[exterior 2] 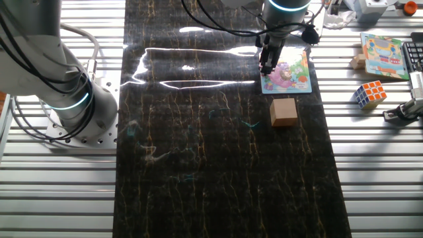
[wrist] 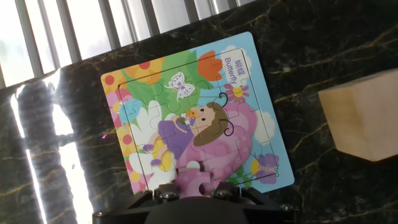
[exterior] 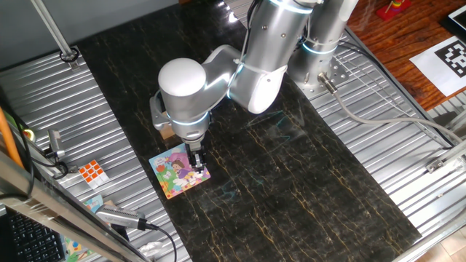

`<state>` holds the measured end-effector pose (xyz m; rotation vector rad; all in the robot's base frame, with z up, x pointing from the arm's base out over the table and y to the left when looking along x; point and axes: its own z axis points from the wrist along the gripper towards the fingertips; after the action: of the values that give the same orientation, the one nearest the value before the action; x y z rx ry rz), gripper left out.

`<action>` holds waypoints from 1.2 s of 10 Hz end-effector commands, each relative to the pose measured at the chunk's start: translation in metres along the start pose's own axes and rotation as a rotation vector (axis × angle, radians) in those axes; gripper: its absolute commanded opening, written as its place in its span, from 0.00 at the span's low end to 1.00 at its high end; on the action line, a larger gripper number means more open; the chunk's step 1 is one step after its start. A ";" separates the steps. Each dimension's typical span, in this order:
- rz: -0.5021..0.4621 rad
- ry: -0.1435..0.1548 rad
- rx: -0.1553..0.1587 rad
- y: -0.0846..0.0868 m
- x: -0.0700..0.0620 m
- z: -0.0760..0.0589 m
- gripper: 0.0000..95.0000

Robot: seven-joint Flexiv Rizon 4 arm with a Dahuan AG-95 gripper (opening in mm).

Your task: Assemble one piece of a puzzle

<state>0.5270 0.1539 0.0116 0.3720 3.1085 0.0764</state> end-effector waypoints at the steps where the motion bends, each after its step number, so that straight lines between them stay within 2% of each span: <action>1: -0.002 -0.001 0.000 0.000 0.000 0.001 0.40; 2: -0.002 -0.002 0.003 0.000 0.000 0.001 0.40; 3: -0.002 -0.002 0.004 0.000 0.000 0.001 0.20; 6: -0.004 -0.005 0.016 0.000 0.000 0.001 0.20; 8: -0.010 -0.003 0.012 0.000 0.000 0.001 0.20; 12: -0.076 -0.009 0.014 0.002 0.003 -0.006 0.20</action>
<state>0.5250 0.1562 0.0161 0.2621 3.1135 0.0560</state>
